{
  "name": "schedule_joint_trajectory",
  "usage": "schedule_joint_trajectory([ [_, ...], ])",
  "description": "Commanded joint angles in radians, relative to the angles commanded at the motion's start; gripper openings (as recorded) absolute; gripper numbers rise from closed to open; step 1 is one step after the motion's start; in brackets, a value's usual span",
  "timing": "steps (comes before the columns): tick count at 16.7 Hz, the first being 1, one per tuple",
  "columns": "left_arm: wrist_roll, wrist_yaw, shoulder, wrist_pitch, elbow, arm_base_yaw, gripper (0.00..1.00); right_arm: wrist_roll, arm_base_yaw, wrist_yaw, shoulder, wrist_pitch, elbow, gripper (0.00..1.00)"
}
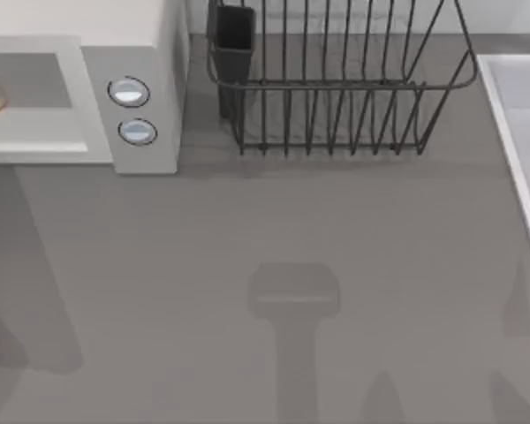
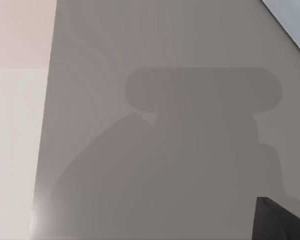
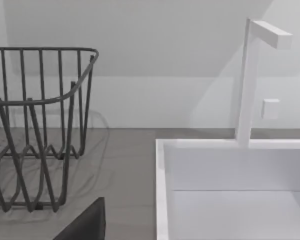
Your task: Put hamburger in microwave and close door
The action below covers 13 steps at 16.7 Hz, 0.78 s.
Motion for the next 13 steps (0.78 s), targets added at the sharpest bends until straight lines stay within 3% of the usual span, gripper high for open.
schedule_joint_trajectory([
  [4, -0.016, -0.010, -0.011, 0.007, -0.018, -0.010, 0.00, 0.000, 0.000, 0.000, 0.000, 0.000, 0.000, 1.00],
  [13, -0.283, -0.171, -0.306, 0.101, -0.277, -0.295, 0.00, 0.000, 0.000, 0.000, 0.000, 0.000, 0.000, 1.00],
])
